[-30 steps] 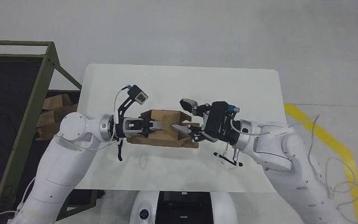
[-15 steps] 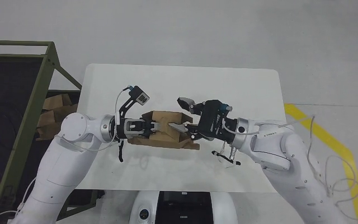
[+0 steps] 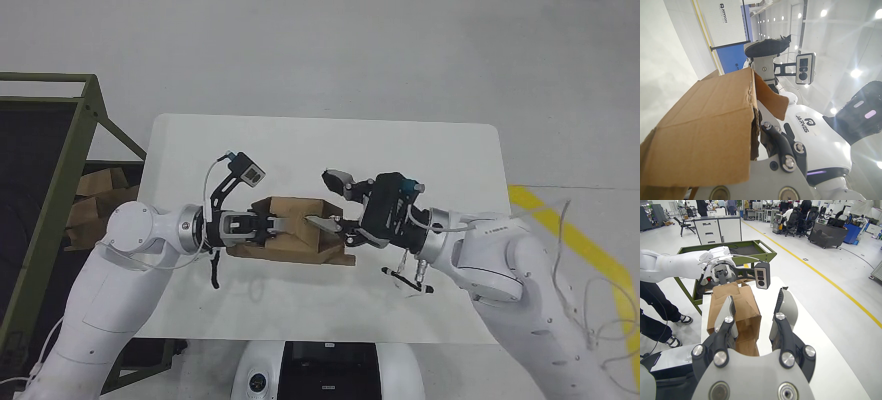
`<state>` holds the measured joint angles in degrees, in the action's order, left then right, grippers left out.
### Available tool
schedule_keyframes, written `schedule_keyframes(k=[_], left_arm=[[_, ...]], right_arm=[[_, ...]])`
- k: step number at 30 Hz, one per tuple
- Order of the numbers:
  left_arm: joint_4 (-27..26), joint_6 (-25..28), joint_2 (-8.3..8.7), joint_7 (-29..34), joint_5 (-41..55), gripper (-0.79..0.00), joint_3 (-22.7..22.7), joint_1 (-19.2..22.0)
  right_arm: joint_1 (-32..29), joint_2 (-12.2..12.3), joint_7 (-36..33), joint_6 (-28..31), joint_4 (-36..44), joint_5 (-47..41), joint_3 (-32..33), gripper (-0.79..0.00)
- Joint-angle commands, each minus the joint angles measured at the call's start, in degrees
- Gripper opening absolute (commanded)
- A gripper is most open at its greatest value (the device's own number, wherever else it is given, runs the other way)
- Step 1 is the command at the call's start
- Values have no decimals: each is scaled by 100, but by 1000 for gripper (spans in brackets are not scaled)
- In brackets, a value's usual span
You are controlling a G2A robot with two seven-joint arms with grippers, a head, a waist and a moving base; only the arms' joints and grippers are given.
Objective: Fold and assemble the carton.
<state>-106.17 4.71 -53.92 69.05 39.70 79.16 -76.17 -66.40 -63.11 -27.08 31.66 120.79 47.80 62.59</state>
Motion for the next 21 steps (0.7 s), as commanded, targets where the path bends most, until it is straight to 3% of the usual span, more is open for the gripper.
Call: schedule_keyframes(k=[1,9,15,21], left_arm=[[3,8,1,8,22,-785,24,-7],[-1,23,4,27,104,-785,109,-22],[75,-50,-15,171,641,-785,119,-21],[126,-36,3,180,307,-785,201,28]], right_arm=[[-77,18,51,71,-2,-75,112,-394],[-509,123,272,654,-33,-565,703,-348],[-741,197,187,1095,-45,-914,973,-228],[-822,238,165,1351,-2,-1095,1080,-191]])
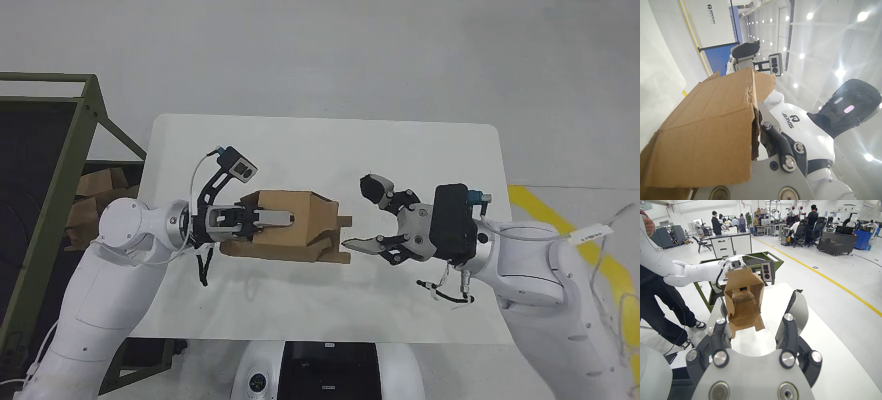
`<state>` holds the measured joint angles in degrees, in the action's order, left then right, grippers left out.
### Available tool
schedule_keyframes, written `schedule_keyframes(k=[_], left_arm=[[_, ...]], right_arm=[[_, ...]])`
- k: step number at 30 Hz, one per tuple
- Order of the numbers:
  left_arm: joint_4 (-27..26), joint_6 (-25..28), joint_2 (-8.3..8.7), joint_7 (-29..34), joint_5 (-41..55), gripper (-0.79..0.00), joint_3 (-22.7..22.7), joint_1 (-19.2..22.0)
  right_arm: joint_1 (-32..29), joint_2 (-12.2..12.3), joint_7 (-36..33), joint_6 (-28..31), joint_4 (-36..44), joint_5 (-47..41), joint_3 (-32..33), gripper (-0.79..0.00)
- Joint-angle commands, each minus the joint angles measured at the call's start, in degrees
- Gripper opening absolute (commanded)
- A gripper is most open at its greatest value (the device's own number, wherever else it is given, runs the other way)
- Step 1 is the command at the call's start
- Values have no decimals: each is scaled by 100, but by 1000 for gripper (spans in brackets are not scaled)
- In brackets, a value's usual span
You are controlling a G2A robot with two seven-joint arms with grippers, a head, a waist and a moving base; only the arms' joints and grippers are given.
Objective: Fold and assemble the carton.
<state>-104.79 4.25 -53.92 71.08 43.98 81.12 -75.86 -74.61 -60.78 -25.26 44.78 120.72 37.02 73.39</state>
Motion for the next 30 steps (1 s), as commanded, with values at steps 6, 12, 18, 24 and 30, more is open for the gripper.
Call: schedule_keyframes(k=[6,12,18,24,30], left_arm=[[-38,-56,-14,24,144,-785,-36,-11],[33,-233,-30,221,585,-785,-49,28],[76,-386,-39,331,826,-785,-34,84],[78,-448,-53,346,813,-785,-97,134],[75,-493,-65,334,782,-785,-148,198]], right_arm=[[112,35,-363,107,35,-130,-121,-123],[228,34,-424,-53,107,-6,-250,-139],[235,21,-267,-242,302,290,-352,-206],[256,21,-282,-315,387,440,-459,-351],[277,21,-272,-348,437,541,-559,-406]])
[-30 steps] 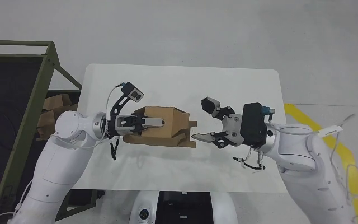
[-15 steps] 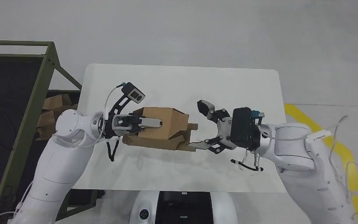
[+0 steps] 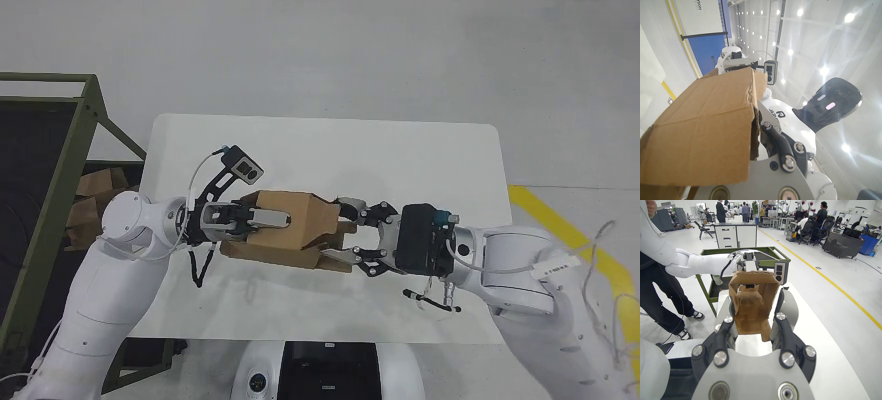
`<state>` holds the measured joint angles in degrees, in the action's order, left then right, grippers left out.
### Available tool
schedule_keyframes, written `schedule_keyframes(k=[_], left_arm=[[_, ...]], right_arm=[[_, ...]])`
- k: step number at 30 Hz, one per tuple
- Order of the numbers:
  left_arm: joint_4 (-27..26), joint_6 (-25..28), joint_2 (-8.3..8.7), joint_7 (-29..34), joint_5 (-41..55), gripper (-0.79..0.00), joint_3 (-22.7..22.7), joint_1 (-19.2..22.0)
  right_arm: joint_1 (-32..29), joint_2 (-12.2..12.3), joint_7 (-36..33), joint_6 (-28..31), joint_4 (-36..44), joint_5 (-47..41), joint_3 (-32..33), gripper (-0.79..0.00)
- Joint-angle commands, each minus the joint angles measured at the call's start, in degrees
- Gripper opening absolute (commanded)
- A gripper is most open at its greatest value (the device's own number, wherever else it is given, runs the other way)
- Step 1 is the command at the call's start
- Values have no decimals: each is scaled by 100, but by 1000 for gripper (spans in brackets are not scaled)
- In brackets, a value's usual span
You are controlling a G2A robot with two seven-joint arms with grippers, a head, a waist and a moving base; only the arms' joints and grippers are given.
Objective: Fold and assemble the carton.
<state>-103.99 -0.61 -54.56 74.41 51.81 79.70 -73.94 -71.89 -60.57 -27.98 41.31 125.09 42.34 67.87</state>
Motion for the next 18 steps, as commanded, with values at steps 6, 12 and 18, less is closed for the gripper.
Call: schedule_keyframes(k=[6,12,18], left_arm=[[2,-26,-11,33,11,-785,-26,36],[19,-14,-20,48,21,-785,-29,51],[28,2,-26,64,38,-785,-13,50]], right_arm=[[39,0,-17,-115,-13,93,-69,-422],[71,-1,-13,-210,-13,126,-119,-443],[82,-6,-1,-394,1,240,-160,-440]])
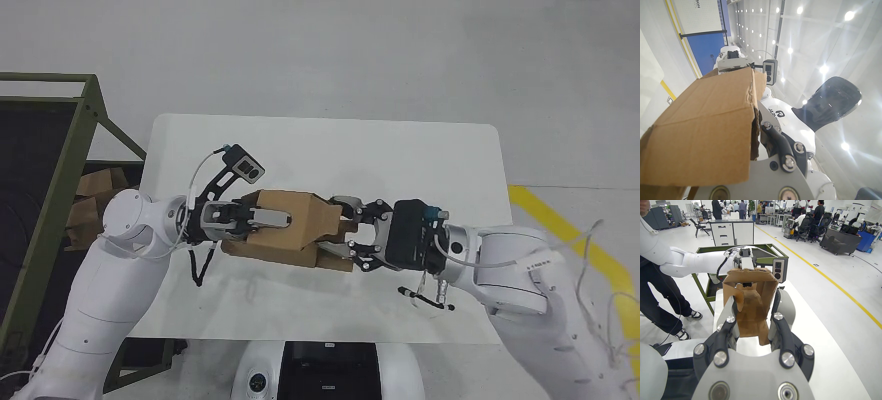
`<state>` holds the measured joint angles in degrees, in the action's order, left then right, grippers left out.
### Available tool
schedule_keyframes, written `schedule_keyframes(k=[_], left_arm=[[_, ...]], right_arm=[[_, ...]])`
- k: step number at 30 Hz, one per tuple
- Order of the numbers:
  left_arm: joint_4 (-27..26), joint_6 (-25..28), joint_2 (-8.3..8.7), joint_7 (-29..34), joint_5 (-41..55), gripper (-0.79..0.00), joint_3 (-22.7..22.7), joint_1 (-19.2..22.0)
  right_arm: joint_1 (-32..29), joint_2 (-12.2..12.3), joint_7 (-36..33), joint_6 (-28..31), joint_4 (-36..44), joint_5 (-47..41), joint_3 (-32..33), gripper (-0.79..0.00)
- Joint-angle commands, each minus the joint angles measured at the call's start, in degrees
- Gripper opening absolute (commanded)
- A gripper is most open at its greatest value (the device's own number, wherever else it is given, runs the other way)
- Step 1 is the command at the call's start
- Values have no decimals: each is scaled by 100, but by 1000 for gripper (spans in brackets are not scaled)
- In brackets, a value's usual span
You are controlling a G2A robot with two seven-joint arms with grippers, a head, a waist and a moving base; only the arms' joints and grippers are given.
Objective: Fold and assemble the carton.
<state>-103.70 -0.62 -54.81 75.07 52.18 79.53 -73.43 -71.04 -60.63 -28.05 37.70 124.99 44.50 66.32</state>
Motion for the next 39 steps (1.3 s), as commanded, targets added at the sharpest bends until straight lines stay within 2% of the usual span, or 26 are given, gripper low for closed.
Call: schedule_keyframes(k=[1,21,39], left_arm=[[-1,10,-2,1,0,-785,7,-4],[11,17,-21,48,-8,-785,23,-13],[6,36,-34,68,-36,-785,51,-43]], right_arm=[[-6,-2,16,-61,21,58,-10,-437],[338,-63,-209,-301,-174,50,-455,-372],[767,-158,-292,-392,-398,-44,-893,-388]])
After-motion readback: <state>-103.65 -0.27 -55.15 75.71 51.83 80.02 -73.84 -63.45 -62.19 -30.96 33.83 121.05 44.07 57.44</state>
